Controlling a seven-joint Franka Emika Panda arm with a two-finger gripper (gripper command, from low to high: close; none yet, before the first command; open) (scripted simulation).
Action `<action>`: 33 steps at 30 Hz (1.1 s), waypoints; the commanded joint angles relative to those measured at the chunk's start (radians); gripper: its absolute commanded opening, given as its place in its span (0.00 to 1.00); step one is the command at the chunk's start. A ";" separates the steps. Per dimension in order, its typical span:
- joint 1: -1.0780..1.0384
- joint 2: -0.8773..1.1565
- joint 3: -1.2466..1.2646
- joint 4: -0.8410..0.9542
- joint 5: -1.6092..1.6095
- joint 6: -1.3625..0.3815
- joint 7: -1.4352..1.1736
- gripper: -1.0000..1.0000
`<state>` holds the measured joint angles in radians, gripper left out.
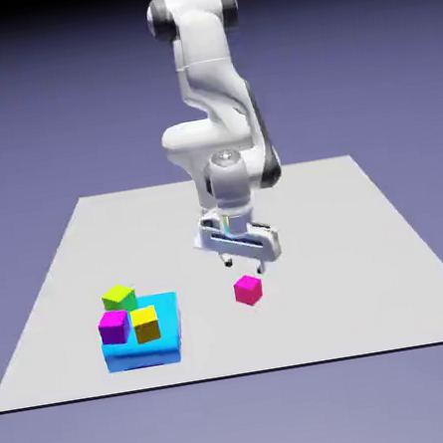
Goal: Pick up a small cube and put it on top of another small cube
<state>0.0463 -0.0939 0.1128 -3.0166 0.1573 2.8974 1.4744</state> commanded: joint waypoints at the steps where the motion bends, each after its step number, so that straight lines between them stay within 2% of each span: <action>1: -0.001 0.036 0.003 0.006 0.008 0.030 -0.007 0.50; 9: -0.012 0.321 0.030 0.053 0.074 0.269 -0.062 0.50; 10: -0.012 0.321 0.030 0.053 0.074 0.269 -0.062 0.00; 22: 0.001 -0.036 -0.003 -0.006 -0.008 -0.030 0.007 0.00; 33: -0.299 -0.017 -0.240 0.393 -0.125 -0.414 -0.262 0.00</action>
<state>-0.2524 -0.1109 -0.1274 -2.6241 0.0337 2.4843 1.2115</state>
